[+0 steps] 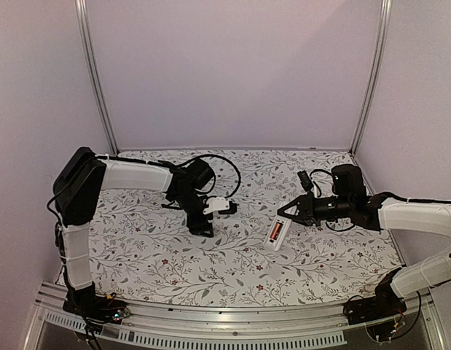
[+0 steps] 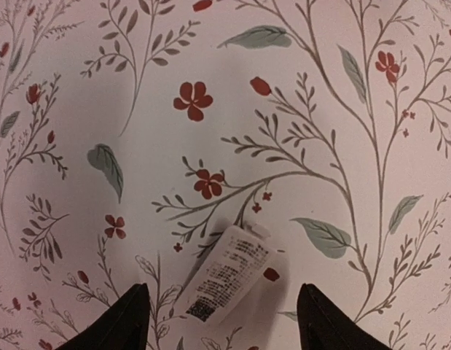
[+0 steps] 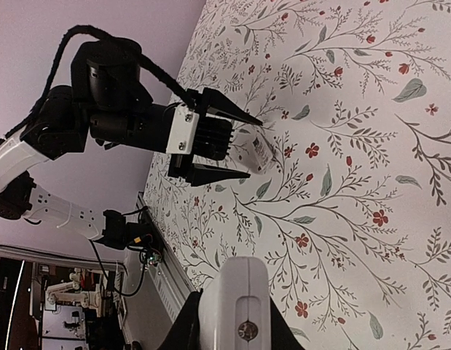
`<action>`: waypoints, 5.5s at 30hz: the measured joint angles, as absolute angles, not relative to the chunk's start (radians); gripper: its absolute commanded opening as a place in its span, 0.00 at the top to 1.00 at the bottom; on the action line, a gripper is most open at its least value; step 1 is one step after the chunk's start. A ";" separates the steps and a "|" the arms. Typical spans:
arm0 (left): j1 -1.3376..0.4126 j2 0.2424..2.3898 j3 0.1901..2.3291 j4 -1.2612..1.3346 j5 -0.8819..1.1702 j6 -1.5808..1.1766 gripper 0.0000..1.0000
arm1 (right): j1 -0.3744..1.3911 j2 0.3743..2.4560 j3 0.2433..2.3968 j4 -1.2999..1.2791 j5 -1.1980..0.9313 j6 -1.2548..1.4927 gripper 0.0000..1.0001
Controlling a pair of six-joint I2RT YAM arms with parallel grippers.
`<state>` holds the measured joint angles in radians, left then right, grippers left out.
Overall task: Load the batteries into the remote control
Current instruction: Pick up the battery cover from the center of the board, then place the battery cover at the center of the board, then pick up the battery cover from the center of the board.
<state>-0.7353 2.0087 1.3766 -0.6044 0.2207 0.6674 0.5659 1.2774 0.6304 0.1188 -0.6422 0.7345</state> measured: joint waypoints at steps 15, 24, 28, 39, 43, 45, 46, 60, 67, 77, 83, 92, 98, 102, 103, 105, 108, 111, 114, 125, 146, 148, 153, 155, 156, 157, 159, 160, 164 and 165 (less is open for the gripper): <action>-0.762 2.106 1.464 -0.654 0.196 0.792 0.60 | 0.535 1.277 0.620 0.118 -0.666 0.723 1.00; -0.782 2.137 1.514 -0.682 0.203 0.791 0.76 | 0.509 1.277 0.610 0.118 -0.676 0.718 1.00; -0.787 2.135 1.511 -0.673 0.201 0.748 0.81 | 0.504 1.277 0.607 0.118 -0.677 0.717 1.00; -0.839 1.886 1.382 -0.465 0.091 0.343 0.88 | 0.503 1.277 0.606 0.124 -0.682 0.727 1.00; -0.908 1.686 1.280 -0.266 -0.025 0.107 0.84 | 0.511 1.277 0.608 0.146 -0.662 0.749 1.00; -0.956 1.619 1.249 -0.188 -0.068 0.009 0.85 | 0.520 1.277 0.610 0.158 -0.652 0.760 1.00; -0.979 1.599 1.243 -0.157 -0.086 -0.038 0.85 | 0.525 1.278 0.612 0.163 -0.646 0.766 1.00; -1.170 1.641 1.262 -0.011 -0.291 -0.356 0.87 | 0.599 1.306 0.665 0.265 -0.598 0.862 1.00; -1.179 1.666 1.275 -0.011 -0.337 -0.390 0.87 | 0.602 1.306 0.665 0.276 -0.595 0.882 1.00; -1.158 1.644 1.272 -0.101 -0.174 -0.157 0.82 | 0.602 1.322 0.673 0.266 -0.647 0.875 1.00; -1.084 1.621 1.255 -0.339 0.048 0.160 0.82 | 0.594 1.309 0.658 0.191 -0.670 0.825 1.00; -1.049 1.880 1.289 -0.490 0.143 0.421 0.79 | 0.564 1.291 0.640 0.141 -0.683 0.786 1.00; -1.043 2.003 1.361 -0.535 0.144 0.510 0.68 | 0.543 1.285 0.614 0.111 -0.686 0.762 1.00; -1.039 2.007 1.386 -0.538 0.149 0.546 0.65 | 0.542 1.285 0.612 0.110 -0.687 0.754 1.00; -1.039 2.010 1.392 -0.537 0.150 0.552 0.64 | 0.542 1.285 0.612 0.109 -0.688 0.751 1.00; -1.038 2.022 1.403 -0.538 0.151 0.563 0.64 | 0.542 1.285 0.612 0.109 -0.688 0.744 1.00; -1.037 2.044 1.406 -0.540 0.150 0.576 0.59 | 0.536 1.288 0.612 0.099 -0.687 0.735 1.00; -1.037 2.053 1.406 -0.548 0.138 0.568 0.42 | 0.526 1.294 0.612 0.080 -0.686 0.727 1.00; -1.039 2.016 1.372 -0.516 0.109 0.514 0.13 | 0.515 1.298 0.614 0.054 -0.678 0.704 1.00; -1.064 1.531 0.991 -0.215 0.036 -0.065 0.00 | 0.510 1.409 0.705 -0.005 -0.664 0.627 1.00; -1.167 1.773 0.877 0.057 0.130 -0.825 0.00 | 0.510 1.409 0.725 -0.054 -0.663 0.601 1.00; -1.163 1.783 0.883 0.068 0.121 -0.844 0.00 | 0.509 1.409 0.725 -0.056 -0.663 0.600 1.00; -1.141 1.817 0.921 0.070 0.097 -0.866 0.01 | 0.503 1.409 0.725 -0.062 -0.663 0.593 1.00; -1.121 1.837 0.945 0.067 0.085 -0.867 0.01 | 0.496 1.409 0.725 -0.062 -0.663 0.588 1.00; -1.111 1.848 0.960 0.064 0.078 -0.867 0.01 | 0.495 1.409 0.725 -0.062 -0.663 0.586 1.00; -1.101 1.860 0.974 0.060 0.071 -0.866 0.01 | 0.492 1.409 0.725 -0.062 -0.663 0.585 1.00; -1.082 1.887 1.011 0.047 0.056 -0.863 0.01 | 0.488 1.409 0.725 -0.063 -0.663 0.583 1.00; -1.073 1.901 1.030 0.043 0.048 -0.860 0.00 | 0.487 1.409 0.725 -0.063 -0.663 0.583 1.00; -1.049 1.960 1.112 0.020 0.031 -0.831 0.00 | 0.481 1.409 0.725 -0.063 -0.663 0.579 1.00; -1.045 1.980 1.142 0.012 0.029 -0.817 0.00 | 0.480 1.409 0.725 -0.064 -0.664 0.579 1.00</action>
